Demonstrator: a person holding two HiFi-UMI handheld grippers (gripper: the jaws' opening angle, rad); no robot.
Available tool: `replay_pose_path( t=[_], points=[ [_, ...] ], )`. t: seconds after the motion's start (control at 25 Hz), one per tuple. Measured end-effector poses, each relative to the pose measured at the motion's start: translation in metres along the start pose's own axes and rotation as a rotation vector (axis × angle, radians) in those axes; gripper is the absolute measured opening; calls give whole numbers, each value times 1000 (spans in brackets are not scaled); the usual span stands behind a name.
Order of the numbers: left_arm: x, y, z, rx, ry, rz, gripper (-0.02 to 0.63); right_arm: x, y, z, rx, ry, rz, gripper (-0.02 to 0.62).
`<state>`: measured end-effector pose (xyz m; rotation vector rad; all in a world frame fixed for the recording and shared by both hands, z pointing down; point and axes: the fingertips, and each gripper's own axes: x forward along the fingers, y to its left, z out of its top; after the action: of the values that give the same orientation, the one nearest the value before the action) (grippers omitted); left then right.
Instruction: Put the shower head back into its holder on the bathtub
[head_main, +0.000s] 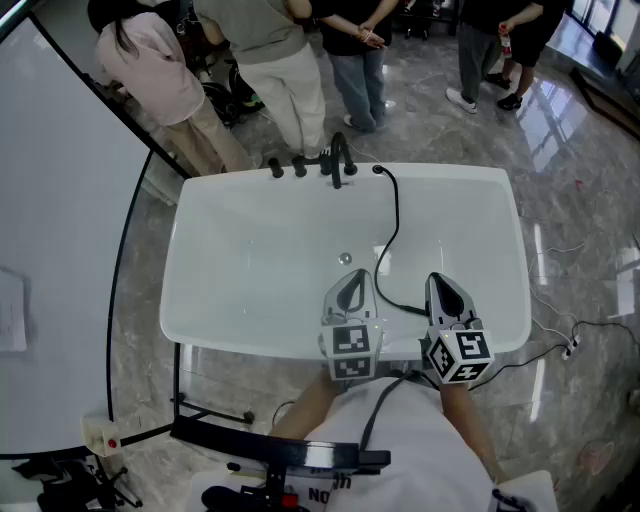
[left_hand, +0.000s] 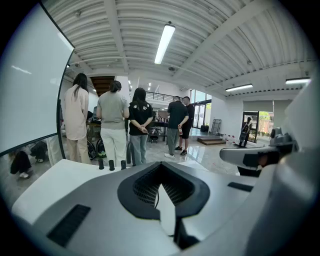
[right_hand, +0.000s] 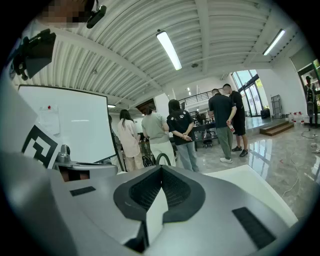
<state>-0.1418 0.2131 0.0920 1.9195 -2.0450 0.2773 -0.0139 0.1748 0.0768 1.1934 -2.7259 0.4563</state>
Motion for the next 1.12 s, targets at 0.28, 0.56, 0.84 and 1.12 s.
replay_pose_path(
  t=[0.28,0.56,0.84,1.12],
  points=[
    [1,1,0,9,3,-5,-6,1,0,-2,5,4,-5,6],
    [1,1,-4,8,14,-16,-6,1,1,-4,4,8,-12,6],
    [0,1,-14,38,39,-39,-6,-10,-6,-9,33,-21,-45,8],
    [6,-19,-56,164,145,-133,-6,-76,-51,-39,119,-16,-254,8]
  ],
)
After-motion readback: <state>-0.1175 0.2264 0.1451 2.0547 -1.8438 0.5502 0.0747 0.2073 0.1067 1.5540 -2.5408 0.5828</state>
